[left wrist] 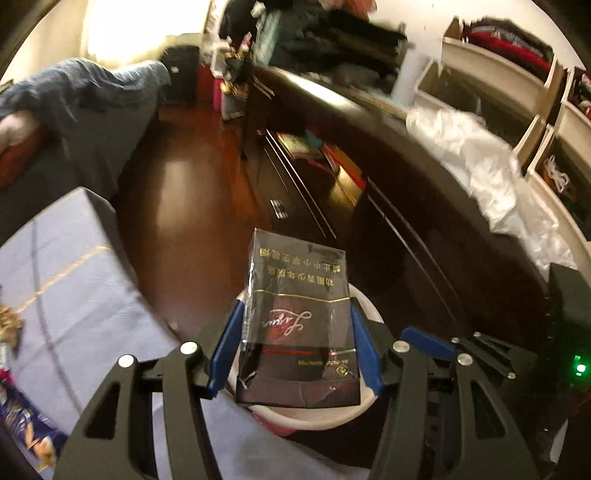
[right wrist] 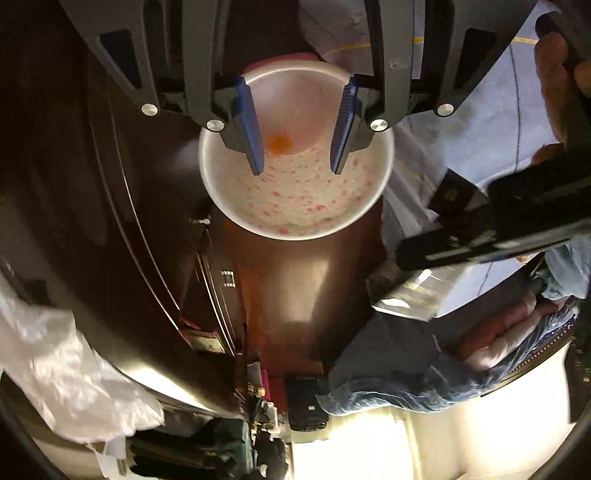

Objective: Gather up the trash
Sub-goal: 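Carry both items to the white bin and open both tools over it, then grasp the red-white paper cup with the left tool, then grasp the red chip bag with the right tool, then carry cup and chip bag to the bin and release both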

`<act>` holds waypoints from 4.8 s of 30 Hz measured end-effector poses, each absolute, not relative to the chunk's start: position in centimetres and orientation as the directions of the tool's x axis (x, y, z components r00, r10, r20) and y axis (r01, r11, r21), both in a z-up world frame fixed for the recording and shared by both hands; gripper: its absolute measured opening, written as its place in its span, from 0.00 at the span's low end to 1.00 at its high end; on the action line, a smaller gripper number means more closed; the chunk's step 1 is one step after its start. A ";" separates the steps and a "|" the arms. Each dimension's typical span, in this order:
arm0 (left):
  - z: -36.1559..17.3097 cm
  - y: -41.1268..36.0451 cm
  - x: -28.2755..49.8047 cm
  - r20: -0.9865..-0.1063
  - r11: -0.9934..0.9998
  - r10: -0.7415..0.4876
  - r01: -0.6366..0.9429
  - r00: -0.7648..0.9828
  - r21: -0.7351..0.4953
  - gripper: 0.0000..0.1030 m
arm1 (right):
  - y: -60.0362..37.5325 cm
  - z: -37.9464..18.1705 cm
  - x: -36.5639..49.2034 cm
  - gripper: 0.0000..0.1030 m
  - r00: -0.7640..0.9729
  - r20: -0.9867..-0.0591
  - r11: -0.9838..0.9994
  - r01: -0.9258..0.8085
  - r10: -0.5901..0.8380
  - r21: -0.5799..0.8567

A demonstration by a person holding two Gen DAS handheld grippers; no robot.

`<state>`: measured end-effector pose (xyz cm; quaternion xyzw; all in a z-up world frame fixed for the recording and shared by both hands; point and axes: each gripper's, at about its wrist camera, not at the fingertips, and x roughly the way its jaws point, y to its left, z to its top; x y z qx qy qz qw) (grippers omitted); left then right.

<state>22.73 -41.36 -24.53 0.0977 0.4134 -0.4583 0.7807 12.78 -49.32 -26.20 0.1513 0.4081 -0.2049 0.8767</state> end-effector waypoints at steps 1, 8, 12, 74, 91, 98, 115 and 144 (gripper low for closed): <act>-24.9 -41.6 22.7 -0.739 0.561 -0.632 0.796 0.234 -0.227 0.57 | -49.5 -26.3 12.6 0.37 0.579 -0.779 0.868 0.487 -0.239 0.095; -26.9 -43.6 22.9 -0.755 0.536 -0.627 0.809 0.190 -0.242 0.86 | -49.4 -25.9 11.3 0.39 0.575 -0.772 0.865 0.497 -0.270 0.068; -26.5 -43.4 23.2 -0.750 0.548 -0.631 0.799 0.200 -0.248 0.86 | -49.0 -25.5 10.6 0.40 0.581 -0.768 0.866 0.495 -0.268 0.073; -22.6 3.4 43.2 -0.686 0.966 -0.145 -0.048 0.713 -0.254 0.68 | -18.3 -21.9 34.4 0.81 0.671 -0.713 0.978 -0.168 0.203 0.121; -21.3 5.5 39.6 -0.663 0.962 -0.180 -0.011 0.727 -0.273 0.69 | -15.2 -23.7 37.6 0.11 0.647 -0.730 0.974 -0.188 0.220 0.127; -20.1 4.3 37.3 -0.646 0.967 -0.174 0.006 0.743 -0.254 0.69 | -17.7 -21.3 34.6 0.11 0.673 -0.690 0.964 -0.191 0.265 0.184; -18.5 -7.6 29.1 -0.636 0.927 -0.375 0.264 0.674 -0.267 0.69 | -26.0 -19.3 23.5 0.11 0.720 -0.684 0.990 -0.035 0.118 0.134; -20.6 -40.3 21.7 -0.684 0.623 -0.660 0.735 0.311 -0.267 0.69 | -47.9 -22.5 10.0 0.11 0.669 -0.702 0.873 0.467 -0.243 0.142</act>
